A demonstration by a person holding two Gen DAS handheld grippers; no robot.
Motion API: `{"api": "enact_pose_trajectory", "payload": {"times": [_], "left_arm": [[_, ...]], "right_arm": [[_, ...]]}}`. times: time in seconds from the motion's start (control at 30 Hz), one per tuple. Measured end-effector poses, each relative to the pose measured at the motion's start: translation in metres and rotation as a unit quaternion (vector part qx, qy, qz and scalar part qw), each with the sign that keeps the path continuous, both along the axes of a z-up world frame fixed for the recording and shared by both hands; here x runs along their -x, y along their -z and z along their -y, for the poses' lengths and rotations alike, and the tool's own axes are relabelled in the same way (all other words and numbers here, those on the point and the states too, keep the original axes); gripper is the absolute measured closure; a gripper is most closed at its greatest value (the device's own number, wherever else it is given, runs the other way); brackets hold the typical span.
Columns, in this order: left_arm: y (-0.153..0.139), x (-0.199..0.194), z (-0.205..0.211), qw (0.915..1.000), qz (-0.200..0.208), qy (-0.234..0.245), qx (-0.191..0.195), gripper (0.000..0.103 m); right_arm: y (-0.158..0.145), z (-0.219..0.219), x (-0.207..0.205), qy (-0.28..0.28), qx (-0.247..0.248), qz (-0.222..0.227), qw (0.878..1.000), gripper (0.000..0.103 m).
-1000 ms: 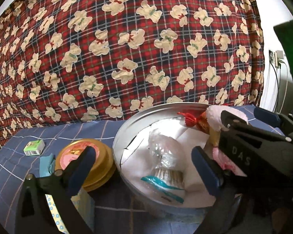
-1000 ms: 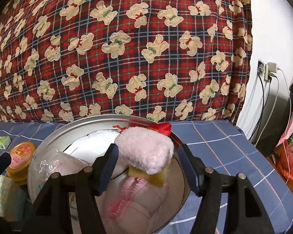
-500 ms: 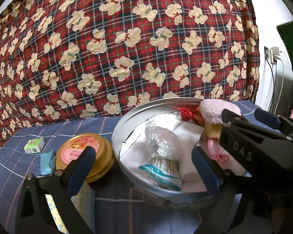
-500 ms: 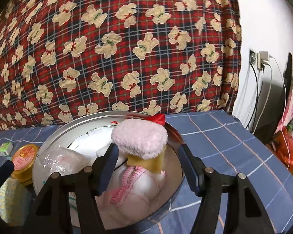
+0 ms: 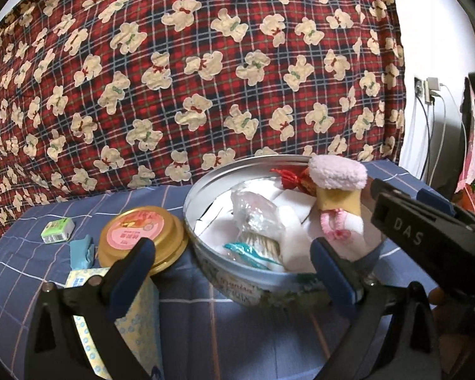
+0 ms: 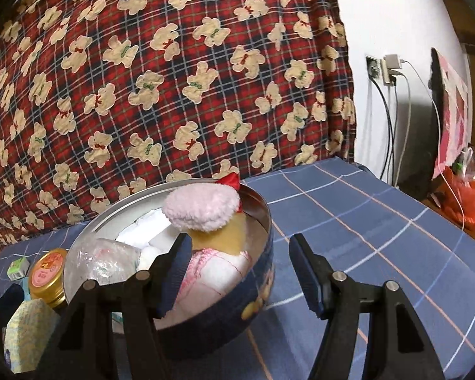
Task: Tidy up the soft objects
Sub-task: 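Withdraw both open tools from the tin toward the remaining items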
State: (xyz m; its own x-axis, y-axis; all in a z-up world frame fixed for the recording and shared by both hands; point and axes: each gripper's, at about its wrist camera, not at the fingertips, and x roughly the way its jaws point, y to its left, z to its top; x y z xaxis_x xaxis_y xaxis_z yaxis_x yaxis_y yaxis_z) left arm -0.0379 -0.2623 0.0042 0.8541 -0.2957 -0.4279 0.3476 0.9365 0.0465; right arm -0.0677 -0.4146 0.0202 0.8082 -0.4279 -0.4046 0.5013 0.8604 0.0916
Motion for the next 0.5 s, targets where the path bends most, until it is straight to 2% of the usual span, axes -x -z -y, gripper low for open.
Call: {"api": "enact_pose_trajectory", "payload": {"times": [0.2,0.5], "left_arm": [[-0.003,0.011,-0.012,0.9999,0.005,0.008,0.006,0.003],[-0.002,0.022,-0.042,0.9998,0.013,0.004,0.012,0.003]], "right_arm": [[0.007,-0.011,0.017,0.012,0.0,0.014,1.0,0.037],[0.001,-0.034,0.045,0.031,0.036,0.059,0.997,0.037]]}}
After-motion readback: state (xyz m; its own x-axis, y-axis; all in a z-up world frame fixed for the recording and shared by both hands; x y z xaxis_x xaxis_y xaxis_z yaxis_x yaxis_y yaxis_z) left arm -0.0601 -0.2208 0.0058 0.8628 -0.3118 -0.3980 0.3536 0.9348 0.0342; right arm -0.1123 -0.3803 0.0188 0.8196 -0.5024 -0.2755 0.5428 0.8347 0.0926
